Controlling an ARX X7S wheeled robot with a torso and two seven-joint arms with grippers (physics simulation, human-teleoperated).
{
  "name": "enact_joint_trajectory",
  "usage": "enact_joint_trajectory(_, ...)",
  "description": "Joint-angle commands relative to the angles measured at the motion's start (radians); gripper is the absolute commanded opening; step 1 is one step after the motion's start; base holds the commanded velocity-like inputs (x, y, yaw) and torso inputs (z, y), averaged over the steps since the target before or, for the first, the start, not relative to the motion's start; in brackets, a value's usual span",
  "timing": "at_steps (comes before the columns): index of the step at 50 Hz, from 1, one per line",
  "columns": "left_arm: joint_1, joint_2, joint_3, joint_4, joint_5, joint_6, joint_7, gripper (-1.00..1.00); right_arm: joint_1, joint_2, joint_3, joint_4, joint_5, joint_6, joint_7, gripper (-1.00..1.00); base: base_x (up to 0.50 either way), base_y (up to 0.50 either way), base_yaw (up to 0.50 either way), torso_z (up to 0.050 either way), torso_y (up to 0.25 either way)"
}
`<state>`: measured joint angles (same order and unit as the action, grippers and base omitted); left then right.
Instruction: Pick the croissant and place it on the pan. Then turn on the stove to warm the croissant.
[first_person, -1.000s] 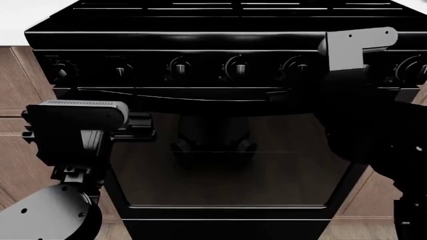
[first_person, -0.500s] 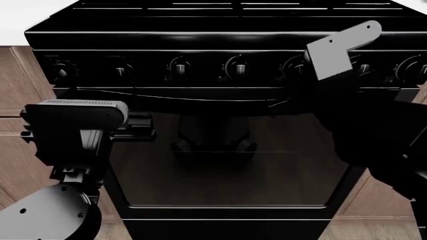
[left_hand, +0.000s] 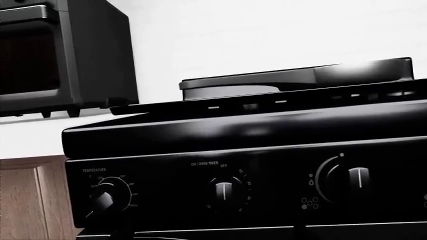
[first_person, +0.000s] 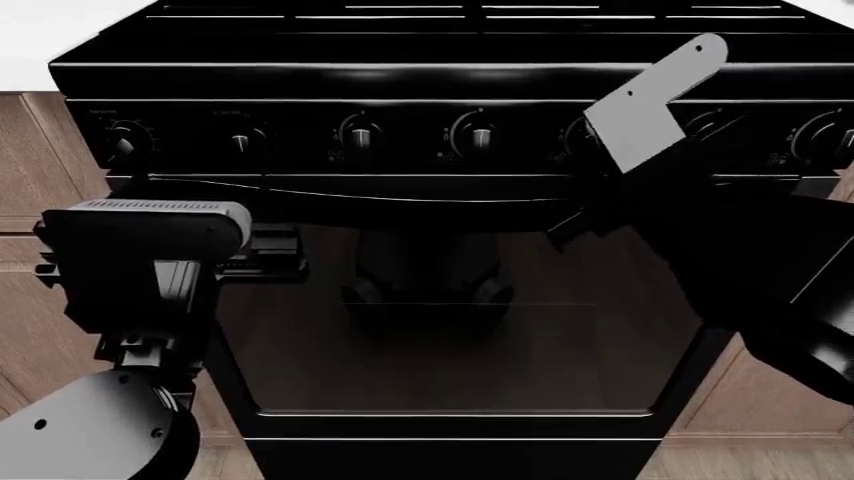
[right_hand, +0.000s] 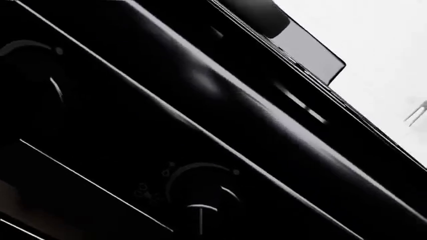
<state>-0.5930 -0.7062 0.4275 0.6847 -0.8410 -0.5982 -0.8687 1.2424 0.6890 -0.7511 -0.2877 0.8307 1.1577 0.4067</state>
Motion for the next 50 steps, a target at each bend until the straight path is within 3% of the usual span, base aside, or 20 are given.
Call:
enact_joint_trajectory(1, 0.003, -0.004, -0.003, 0.005, -0.001, 0.002, -0.004, 1.0, 0.052, 0.022, -0.066, -0.025, -0.064, 0.002, -0.035, -1.0, 0.0, 0.0, 0.0, 0.0, 0.011)
enact_joint_trajectory(26, 0.003, -0.018, -0.011, 0.037, -0.013, -0.01, -0.026, 1.0, 0.095, 0.058, -0.151, -0.083, -0.123, 0.002, -0.065, -1.0, 0.0, 0.0, 0.0, 0.0, 0.003)
enact_joint_trajectory(37, -0.008, -0.023, -0.016, 0.053, -0.025, -0.022, -0.037, 1.0, 0.071, 0.061, -0.077, -0.113, -0.037, 0.046, -0.036, -1.0, 0.0, 0.0, 0.0, 0.0, 0.004)
enact_joint_trajectory(38, -0.012, -0.023, -0.017, 0.056, -0.027, -0.025, -0.039, 1.0, 0.067, 0.062, -0.062, -0.125, -0.017, 0.063, -0.026, 1.0, 0.0, 0.0, 0.0, 0.0, 0.0)
enact_joint_trajectory(50, -0.026, -0.019, -0.009, 0.068, -0.031, -0.036, -0.042, 1.0, -0.028, 0.089, 0.187, -0.35, 0.326, 0.242, 0.209, 1.0, 0.0, 0.0, 0.0, 0.0, 0.0)
